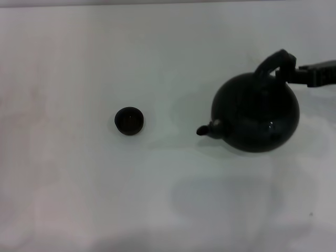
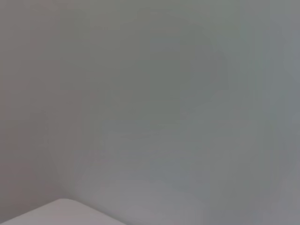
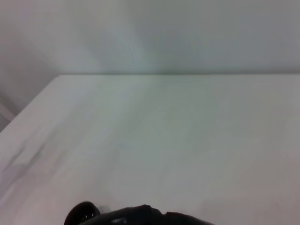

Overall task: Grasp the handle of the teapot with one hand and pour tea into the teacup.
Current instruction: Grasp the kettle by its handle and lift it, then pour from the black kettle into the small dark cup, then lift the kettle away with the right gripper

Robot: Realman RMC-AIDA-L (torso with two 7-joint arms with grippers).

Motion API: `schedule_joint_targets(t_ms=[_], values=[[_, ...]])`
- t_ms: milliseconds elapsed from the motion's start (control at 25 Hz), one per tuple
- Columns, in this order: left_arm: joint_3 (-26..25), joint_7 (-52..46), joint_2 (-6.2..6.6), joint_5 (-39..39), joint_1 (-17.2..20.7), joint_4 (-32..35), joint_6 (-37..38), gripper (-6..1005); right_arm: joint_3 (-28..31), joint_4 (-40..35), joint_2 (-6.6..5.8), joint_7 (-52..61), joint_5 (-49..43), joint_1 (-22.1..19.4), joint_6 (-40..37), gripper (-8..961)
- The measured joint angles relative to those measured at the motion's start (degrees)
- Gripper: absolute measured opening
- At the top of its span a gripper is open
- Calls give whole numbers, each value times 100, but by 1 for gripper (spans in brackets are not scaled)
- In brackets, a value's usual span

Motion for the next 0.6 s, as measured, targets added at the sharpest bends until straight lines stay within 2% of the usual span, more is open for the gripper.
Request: schedule_joint_targets(t_ms=[240, 600], values=[[0, 0, 0, 0, -4, 0, -4, 862, -190, -38, -2, 16, 11, 370, 43, 219], [1, -16, 0, 35, -55, -16, -46, 862, -935, -80, -2, 4, 55, 934, 636, 215]])
